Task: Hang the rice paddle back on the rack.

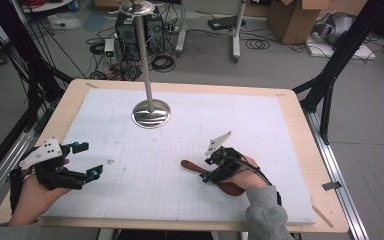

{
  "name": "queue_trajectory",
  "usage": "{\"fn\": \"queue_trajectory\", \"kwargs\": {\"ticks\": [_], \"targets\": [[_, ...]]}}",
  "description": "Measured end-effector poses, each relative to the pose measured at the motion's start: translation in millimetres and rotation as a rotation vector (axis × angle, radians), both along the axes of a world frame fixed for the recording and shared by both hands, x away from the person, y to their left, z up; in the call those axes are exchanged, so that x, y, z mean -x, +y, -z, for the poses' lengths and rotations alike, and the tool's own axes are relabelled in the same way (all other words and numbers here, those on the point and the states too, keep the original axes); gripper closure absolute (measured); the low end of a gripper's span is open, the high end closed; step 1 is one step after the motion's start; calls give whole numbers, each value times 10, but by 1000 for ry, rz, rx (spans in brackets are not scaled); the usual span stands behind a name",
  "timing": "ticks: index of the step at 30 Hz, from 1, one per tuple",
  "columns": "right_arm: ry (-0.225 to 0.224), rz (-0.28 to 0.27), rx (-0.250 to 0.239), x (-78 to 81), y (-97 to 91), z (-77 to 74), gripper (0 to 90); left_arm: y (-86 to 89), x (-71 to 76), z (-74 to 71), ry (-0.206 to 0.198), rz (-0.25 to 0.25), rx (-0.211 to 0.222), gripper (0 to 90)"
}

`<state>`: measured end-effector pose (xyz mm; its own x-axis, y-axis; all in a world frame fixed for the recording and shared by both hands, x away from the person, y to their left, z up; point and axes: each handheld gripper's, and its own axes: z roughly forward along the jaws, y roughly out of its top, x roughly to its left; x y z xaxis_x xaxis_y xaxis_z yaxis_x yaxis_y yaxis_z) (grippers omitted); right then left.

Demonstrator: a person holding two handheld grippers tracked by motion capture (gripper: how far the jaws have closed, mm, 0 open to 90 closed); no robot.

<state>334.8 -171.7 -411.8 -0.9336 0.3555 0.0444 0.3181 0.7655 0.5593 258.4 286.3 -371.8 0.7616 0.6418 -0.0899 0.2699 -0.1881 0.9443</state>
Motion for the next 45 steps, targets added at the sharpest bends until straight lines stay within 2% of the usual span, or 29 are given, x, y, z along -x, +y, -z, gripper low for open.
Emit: {"fn": "queue_trajectory", "kwargs": {"ticks": [8,13,14,19,30,36,45], "targets": [[17,-7,22,-2,5,24,444,-18,-1,4,2,0,-9,51],[36,0,31,-6,14,42,459,-33,1,-4,5,11,2,51],[43,0,46,-12,22,60,474,-41,4,-15,2,21,13,51],[54,5,53,-15,17,62,513,-24,3,-9,4,14,8,51],[48,16,81,-8,-3,58,577,-30,0,-6,10,17,12,51],[26,25,118,11,29,46,616,-11,13,-35,3,28,43,51],[22,41,166,32,90,24,647,-2,3,-15,11,23,39,51]]}}
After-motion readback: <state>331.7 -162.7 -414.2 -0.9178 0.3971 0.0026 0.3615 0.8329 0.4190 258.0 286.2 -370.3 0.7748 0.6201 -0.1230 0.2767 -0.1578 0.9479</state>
